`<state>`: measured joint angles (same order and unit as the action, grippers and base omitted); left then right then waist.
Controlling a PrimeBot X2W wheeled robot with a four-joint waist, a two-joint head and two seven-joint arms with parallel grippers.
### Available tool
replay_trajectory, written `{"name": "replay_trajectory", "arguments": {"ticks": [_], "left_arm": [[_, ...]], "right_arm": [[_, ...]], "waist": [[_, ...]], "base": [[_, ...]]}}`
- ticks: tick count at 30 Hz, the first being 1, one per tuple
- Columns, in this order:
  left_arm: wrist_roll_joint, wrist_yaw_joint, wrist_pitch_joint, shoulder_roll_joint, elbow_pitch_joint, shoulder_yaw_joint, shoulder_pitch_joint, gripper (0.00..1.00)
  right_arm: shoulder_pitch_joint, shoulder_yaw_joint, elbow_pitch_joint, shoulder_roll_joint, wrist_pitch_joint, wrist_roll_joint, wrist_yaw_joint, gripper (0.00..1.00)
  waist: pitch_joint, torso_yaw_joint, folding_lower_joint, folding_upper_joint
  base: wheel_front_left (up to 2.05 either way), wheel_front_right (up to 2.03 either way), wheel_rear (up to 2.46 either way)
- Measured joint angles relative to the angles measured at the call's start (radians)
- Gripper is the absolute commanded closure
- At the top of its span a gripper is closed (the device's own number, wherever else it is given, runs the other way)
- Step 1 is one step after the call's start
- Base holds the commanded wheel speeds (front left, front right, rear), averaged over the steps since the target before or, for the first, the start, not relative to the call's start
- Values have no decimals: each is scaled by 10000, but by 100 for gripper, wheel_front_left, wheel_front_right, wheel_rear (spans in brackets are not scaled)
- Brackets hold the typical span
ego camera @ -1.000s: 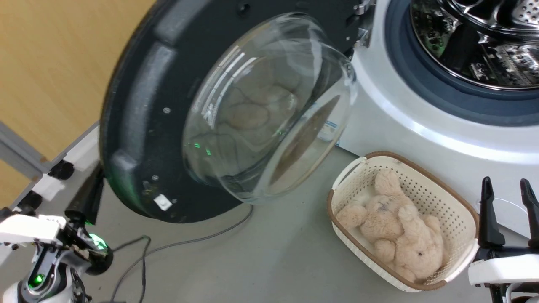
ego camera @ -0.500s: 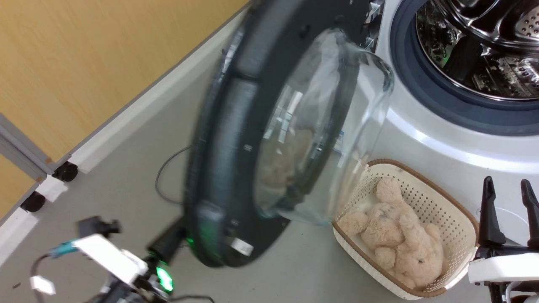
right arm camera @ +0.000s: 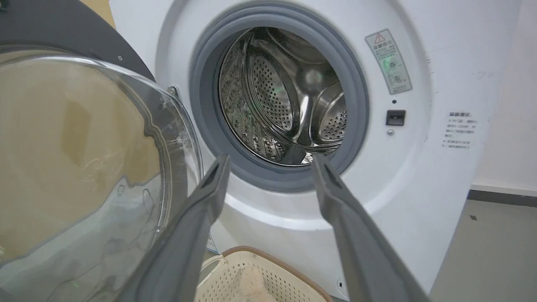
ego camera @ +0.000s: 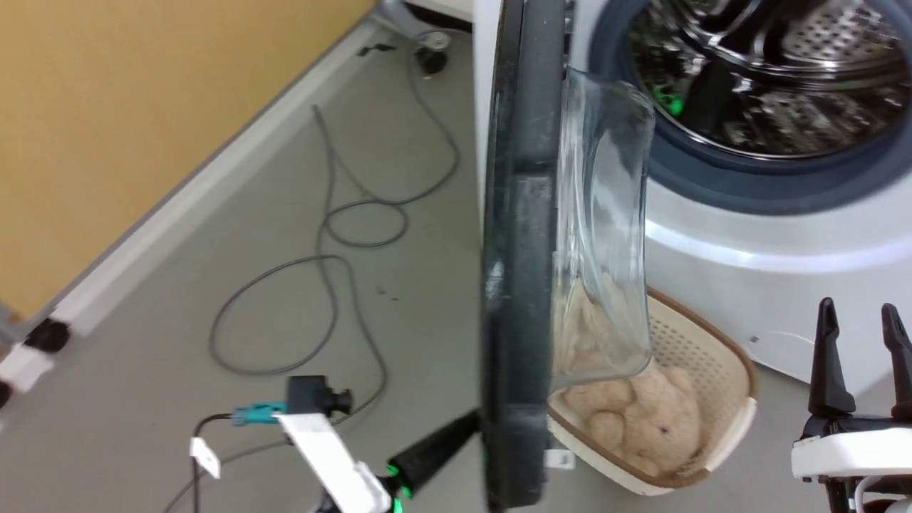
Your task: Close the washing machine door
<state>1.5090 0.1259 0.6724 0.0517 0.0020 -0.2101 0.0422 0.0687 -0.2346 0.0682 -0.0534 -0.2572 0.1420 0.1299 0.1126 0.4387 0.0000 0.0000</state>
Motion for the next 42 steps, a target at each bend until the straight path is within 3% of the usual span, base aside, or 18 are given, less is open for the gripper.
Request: {"name": "replay_trajectory", "arguments": {"ticks": [11,19,27,33,37,42], "left_arm": [[-136,0,-1743,2,240,-1657,768,100],[-297,0,-3563,-6,1306,-2685,1409,100],[-242,0,-4406,21,1816,-3582,1641,100],[-320,0,-5361,650,947,-3551,1648,100],[-1484,2,-6748,1444,470,-3561,1719,100],[-4867,-105,-8966,2637,1695,-3720,2286,100]], "right_arm": [[9,-42,17,4,0,21,0,0],[13,4,46,4,0,79,0,0],[9,249,59,4,0,410,0,0],[5,370,-259,4,0,1057,0,0],[5,286,-627,6,0,1237,0,0],[8,29,-1009,4,-2,1300,0,0]], "waist": [[25,-1612,0,0],[78,-2785,0,0],[-63,-3148,0,0],[-310,-3144,0,0],[-509,-3094,0,0],[-768,-2940,0,0]], "base": [[0,0,0],[0,0,0],[0,0,0],[0,0,0],[0,0,0],[0,0,0]]}}
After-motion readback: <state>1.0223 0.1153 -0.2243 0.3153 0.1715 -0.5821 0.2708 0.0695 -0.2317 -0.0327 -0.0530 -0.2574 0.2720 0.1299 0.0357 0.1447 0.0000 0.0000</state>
